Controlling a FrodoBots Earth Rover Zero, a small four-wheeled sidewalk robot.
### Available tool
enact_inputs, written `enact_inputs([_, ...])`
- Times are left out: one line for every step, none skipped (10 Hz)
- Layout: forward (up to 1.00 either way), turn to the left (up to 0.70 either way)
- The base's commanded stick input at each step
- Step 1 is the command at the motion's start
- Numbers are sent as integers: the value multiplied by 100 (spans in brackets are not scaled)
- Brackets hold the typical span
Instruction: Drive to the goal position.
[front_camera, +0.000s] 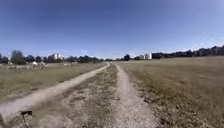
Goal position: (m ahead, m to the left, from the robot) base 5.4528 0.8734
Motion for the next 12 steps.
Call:
enact_inputs([69,-33])
enact_inputs([69,-10])
enact_inputs([69,-1])
enact_inputs([69,-28])
enact_inputs([69,-12])
enact_inputs([69,-27])
enact_inputs([69,-34])
enact_inputs([69,-31])
enact_inputs([69,-14])
enact_inputs([69,-33])
enact_inputs([69,-32])
enact_inputs([69,6])
